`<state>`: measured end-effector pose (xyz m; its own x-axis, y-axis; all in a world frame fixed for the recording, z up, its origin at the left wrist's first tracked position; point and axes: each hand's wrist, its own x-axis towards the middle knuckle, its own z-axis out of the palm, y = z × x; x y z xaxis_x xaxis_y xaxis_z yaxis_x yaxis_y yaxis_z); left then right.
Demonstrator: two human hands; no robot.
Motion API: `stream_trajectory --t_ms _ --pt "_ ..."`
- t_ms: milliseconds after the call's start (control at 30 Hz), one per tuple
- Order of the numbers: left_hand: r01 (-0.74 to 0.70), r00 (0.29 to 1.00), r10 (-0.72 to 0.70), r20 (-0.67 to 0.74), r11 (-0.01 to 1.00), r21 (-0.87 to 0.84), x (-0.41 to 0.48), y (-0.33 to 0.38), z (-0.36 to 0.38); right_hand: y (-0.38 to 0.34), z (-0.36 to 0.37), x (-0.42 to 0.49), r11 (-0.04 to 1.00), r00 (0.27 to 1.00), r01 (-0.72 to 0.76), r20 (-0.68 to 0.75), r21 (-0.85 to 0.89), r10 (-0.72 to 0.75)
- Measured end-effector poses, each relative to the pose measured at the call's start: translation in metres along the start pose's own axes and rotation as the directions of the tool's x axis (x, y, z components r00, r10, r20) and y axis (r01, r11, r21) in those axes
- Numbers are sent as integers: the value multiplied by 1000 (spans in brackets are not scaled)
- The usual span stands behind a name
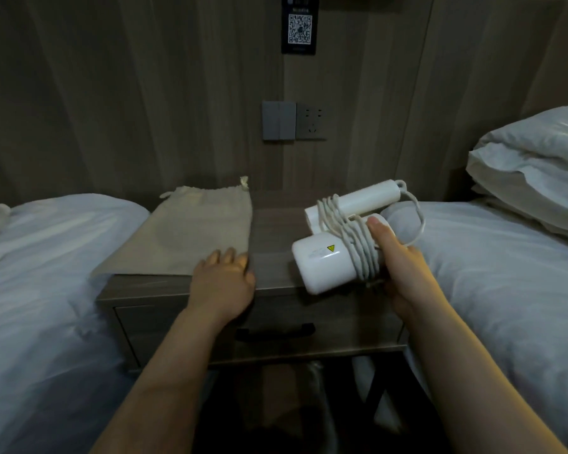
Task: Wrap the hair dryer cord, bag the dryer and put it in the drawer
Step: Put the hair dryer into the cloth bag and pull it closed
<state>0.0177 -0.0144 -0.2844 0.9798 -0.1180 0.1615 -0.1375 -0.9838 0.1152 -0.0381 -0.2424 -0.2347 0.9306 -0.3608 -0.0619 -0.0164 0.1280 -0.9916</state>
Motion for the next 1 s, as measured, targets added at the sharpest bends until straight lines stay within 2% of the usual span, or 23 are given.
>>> stream_trajectory --t_ms 133,200,267,300,333,400,433,467,500,600,667,767,833,900,1000 --pt "-264 962 237 -137 935 -236 -17 10 0 7 -2 1 996 998 -9 -54 89 14" --pt "-311 950 270 -159 879 -361 -25 12 -4 6 -4 1 996 997 12 -76 83 -6" --pt "-250 968 204 -147 843 -476 -27 10 -11 2 -7 1 998 994 27 -110 50 -22" --pt "-209 974 142 -174 854 -477 -27 8 -13 1 -8 0 999 992 35 -124 39 -30" --pt "-163 970 70 -233 899 -407 -25 4 -14 -1 -9 -1 999 991 38 -129 33 -33" --pt "39 927 -107 -361 981 -191 -20 -6 -16 -2 -12 -4 998 992 45 -121 37 -40" --pt "136 904 -183 -385 980 -147 -18 -8 -17 -3 -14 -5 998 993 52 -112 42 -47" --pt "174 895 -219 -389 974 -146 -17 -6 -21 -4 -16 -7 997 993 57 -105 43 -53" --pt "149 905 -201 -376 975 -162 -16 -2 -22 -4 -18 -8 997 993 66 -98 45 -61" --pt "-109 939 28 -344 969 -221 -14 27 -27 -5 -24 -9 992 992 88 -95 94 -79" --pt "-186 940 72 -333 928 -324 -11 54 -27 -6 -28 -10 987 988 94 -131 131 -77" --pt "-117 970 10 -244 896 -428 7 91 -33 -7 -36 -8 978 976 119 -202 170 -84" --pt "-57 988 -10 -153 903 -426 25 114 -39 -9 -44 -8 972 966 144 -238 187 -97" --pt "-11 999 -4 -40 931 -366 42 135 -44 -10 -53 -5 973 962 136 -260 188 -84" --pt "56 990 -31 136 980 -189 58 157 -39 -7 -65 0 976 963 106 -263 192 -53"
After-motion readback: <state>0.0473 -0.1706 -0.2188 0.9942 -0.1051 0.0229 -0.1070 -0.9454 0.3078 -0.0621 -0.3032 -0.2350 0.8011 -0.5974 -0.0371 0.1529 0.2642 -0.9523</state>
